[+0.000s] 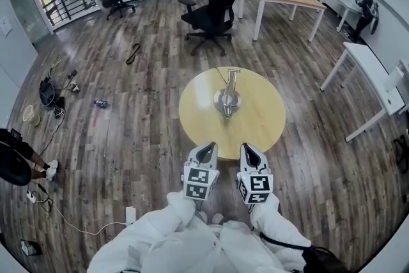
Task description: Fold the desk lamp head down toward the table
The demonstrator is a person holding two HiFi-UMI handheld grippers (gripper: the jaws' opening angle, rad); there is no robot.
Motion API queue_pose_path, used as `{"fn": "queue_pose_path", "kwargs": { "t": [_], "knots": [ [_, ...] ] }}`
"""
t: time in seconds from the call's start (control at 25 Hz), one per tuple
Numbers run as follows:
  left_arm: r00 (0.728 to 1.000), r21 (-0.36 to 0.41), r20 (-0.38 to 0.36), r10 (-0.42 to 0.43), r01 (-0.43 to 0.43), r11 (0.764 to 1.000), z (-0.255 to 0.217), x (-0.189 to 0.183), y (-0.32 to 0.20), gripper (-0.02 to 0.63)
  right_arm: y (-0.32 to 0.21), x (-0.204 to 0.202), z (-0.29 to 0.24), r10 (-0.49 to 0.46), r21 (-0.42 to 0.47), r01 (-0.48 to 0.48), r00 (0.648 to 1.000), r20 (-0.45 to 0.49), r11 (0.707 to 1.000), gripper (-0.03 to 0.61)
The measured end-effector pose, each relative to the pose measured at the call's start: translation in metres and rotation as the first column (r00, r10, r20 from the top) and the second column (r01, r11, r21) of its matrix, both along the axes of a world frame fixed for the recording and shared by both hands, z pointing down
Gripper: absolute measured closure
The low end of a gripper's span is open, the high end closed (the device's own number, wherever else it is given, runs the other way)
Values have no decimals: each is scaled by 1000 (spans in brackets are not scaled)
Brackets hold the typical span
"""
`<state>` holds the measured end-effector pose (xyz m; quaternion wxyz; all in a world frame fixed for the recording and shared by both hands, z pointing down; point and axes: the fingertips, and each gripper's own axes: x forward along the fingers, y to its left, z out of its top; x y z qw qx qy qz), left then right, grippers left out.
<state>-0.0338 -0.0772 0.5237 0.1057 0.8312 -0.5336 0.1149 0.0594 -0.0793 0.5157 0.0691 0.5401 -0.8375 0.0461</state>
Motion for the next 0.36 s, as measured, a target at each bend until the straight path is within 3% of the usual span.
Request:
{"fn": "queue_pose_path", "kwargs": {
  "t": [0.36],
  "knots": [
    [1000,1,4,5,-5,1000,-8,11,-5,614,-5,9,-7,-2,0,2,1000,2,1000,568]
  ]
}}
